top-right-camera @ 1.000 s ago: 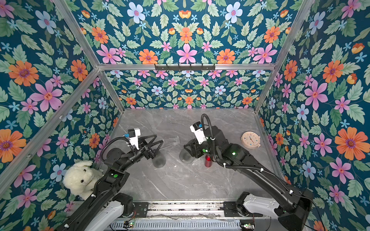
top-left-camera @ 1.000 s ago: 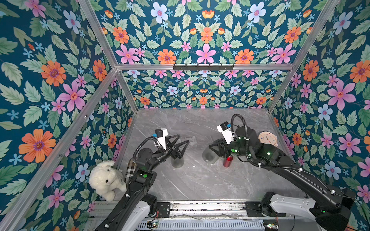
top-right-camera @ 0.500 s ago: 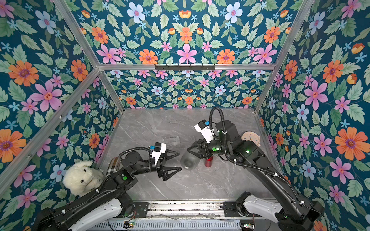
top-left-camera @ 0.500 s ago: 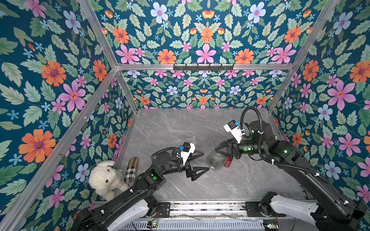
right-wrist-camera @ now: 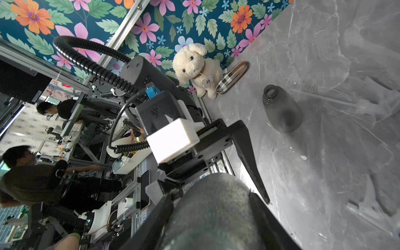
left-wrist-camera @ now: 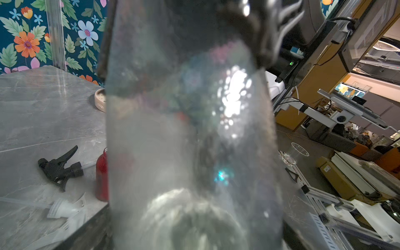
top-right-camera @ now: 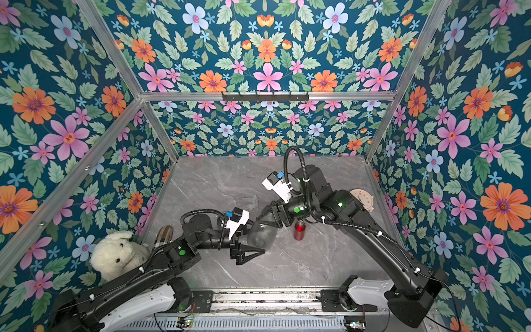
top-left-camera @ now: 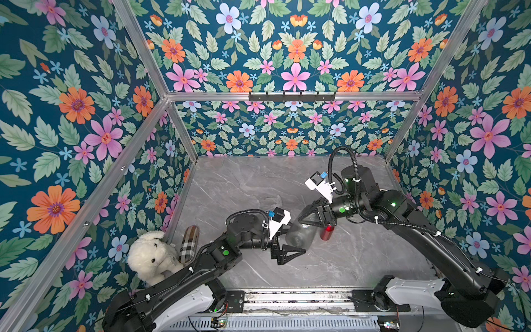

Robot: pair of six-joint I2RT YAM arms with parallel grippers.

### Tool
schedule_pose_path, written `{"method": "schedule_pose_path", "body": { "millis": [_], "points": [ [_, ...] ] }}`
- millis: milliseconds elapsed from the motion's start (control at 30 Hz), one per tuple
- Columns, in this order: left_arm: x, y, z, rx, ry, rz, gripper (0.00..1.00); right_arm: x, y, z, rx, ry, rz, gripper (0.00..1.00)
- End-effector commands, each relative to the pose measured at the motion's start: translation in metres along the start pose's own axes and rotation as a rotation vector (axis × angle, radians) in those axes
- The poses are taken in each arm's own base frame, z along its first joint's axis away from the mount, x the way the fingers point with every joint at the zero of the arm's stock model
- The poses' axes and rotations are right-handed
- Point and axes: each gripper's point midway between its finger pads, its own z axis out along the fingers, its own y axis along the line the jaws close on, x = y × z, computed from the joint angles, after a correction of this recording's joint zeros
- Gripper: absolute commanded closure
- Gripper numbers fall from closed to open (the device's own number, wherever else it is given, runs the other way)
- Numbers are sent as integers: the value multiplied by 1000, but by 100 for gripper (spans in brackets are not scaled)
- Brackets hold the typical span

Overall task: Attach spray nozzles to spray bottles
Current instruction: Pick up the spray bottle from the center of the board.

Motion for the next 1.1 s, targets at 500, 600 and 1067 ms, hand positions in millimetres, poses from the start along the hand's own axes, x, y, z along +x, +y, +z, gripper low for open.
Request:
{"method": "schedule_pose_path", "body": {
  "millis": [500,600,1067],
  "points": [
    [0,-2,-2,-8,-1,37,7,-11,15,19,-64,-10,-55,46],
    [0,-2,-2,-7,2,37,11,-14,17,19,-69,-25,-58,46],
    [-2,-2,-2,-12,8,39,36,-18,18,19,-73,-46,-64,35]
  ]
}}
